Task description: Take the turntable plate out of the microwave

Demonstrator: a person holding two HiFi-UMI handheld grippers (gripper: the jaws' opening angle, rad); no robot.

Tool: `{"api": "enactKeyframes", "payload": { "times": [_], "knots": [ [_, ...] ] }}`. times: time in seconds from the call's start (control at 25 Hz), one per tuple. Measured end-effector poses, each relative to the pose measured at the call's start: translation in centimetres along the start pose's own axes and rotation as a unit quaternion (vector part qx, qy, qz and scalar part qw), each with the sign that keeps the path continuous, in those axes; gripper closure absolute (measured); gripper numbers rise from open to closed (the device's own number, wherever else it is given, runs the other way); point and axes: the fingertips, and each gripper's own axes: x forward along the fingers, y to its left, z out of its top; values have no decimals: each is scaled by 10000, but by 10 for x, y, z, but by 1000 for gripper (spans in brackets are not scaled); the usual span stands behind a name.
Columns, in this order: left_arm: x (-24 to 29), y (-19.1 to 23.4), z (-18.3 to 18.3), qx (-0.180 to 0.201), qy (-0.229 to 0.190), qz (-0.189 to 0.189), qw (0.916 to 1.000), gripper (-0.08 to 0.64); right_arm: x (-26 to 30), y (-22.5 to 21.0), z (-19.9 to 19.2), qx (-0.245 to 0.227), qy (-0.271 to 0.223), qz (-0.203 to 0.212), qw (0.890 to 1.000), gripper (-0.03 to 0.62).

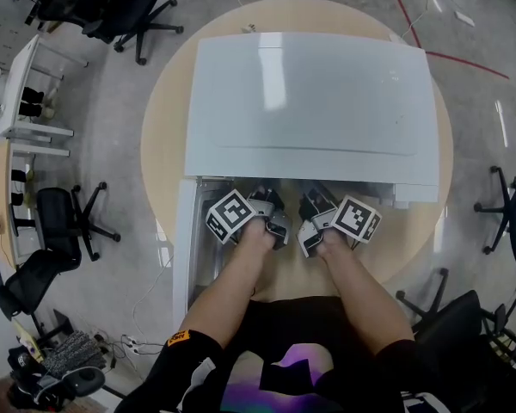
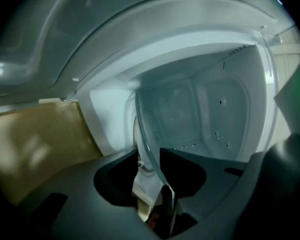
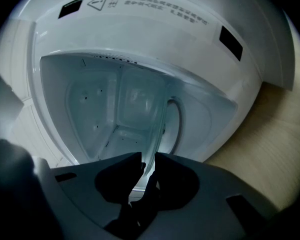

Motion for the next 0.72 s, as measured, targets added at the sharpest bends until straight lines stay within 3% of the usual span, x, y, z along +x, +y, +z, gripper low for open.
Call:
{"api": "enactKeyframes", "payload": {
  "times": [0.16, 0.24, 0.72],
  "knots": [
    [7, -5, 4, -68, -38, -76, 9999, 394, -1, 0, 0, 5, 3, 6, 10000, 502],
    [7, -4, 4, -116, -48, -3, 9999, 442, -2, -1, 2, 14, -4, 8, 10000, 502],
    [5, -12, 6, -211, -177, -41, 9996, 476, 0, -8, 1, 208, -38, 4, 9998, 502]
  ]
}}
